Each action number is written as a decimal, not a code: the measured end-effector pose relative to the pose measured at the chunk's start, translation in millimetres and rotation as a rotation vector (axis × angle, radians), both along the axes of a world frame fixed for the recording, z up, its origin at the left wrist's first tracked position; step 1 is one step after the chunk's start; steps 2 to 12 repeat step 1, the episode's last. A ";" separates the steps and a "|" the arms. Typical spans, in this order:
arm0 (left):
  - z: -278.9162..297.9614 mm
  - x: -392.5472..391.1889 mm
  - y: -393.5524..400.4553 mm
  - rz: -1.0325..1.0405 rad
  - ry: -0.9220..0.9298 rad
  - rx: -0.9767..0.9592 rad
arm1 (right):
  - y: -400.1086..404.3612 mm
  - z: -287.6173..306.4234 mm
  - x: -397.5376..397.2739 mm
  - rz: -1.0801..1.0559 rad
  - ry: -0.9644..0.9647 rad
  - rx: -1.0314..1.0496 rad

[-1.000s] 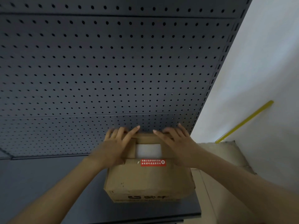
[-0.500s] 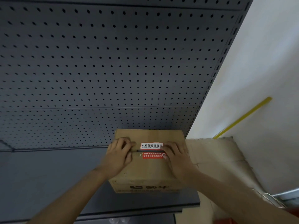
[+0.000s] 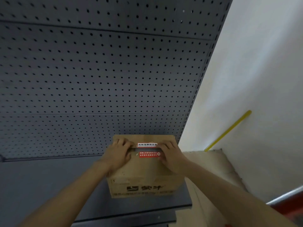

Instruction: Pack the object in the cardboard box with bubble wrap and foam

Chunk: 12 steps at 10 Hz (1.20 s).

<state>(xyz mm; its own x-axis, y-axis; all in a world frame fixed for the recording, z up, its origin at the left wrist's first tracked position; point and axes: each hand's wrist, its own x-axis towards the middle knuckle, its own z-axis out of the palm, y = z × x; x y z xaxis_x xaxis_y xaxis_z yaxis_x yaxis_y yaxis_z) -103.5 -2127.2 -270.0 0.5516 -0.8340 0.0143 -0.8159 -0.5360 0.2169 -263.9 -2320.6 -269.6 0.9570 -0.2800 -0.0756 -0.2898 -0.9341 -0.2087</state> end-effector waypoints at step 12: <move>34.7 -17.2 -1.4 -0.008 -0.034 0.047 | 5.2 21.5 -11.6 0.009 -0.075 -0.010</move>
